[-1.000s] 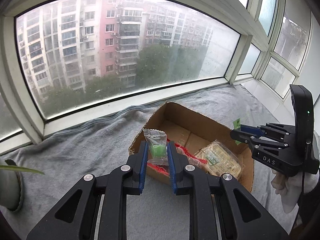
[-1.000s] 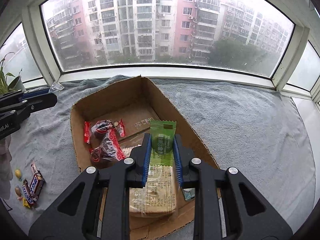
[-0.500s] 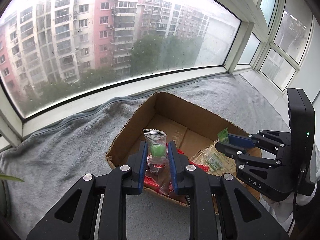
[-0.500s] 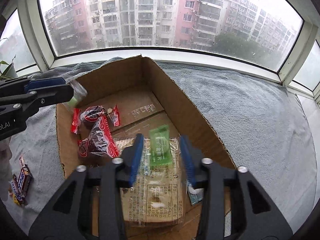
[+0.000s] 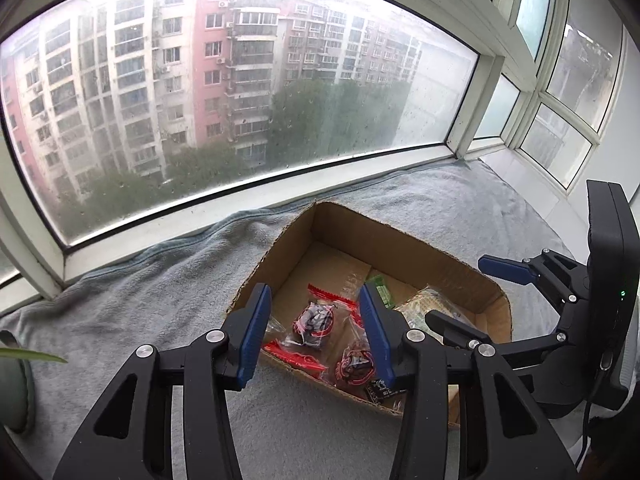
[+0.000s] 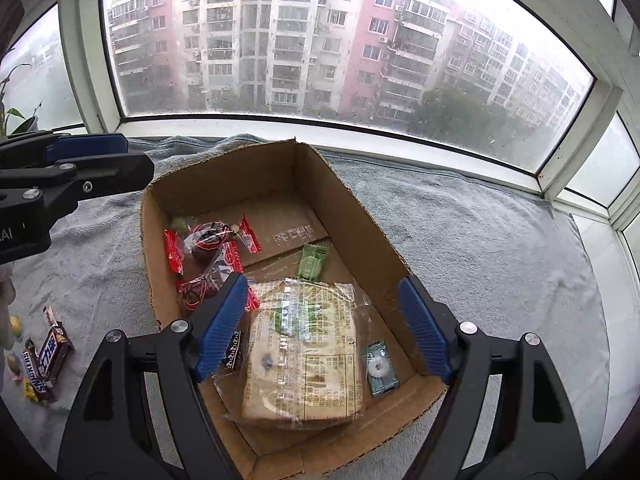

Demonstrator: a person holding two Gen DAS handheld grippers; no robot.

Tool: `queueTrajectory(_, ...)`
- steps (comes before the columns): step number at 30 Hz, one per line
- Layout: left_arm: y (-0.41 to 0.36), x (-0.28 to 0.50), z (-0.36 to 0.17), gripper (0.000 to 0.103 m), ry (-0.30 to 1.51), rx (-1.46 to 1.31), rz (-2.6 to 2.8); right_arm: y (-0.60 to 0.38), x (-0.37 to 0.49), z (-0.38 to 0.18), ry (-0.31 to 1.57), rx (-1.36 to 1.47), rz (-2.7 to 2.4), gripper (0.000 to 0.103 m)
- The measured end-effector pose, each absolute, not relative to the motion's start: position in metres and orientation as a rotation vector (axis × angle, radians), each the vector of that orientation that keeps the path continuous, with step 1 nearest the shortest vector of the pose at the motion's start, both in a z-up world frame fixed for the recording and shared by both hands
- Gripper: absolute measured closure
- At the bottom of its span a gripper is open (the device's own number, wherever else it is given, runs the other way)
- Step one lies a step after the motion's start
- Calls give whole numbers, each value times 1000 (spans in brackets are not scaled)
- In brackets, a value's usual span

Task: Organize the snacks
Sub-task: 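Carry both snacks into the box and open both tools to drop them, then move both tools back to the Snickers bars and jelly cups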

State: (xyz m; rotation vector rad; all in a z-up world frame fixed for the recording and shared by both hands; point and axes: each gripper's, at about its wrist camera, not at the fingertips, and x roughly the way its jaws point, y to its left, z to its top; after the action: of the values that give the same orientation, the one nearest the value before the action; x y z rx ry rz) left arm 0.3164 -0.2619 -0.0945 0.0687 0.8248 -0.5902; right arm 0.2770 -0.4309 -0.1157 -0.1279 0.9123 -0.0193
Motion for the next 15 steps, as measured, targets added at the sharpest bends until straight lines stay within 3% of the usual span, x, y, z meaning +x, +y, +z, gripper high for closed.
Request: queueTrajectory(15,-233,271,-42,57,708,96,-560,-395,230,-67,844,-157,22,22)
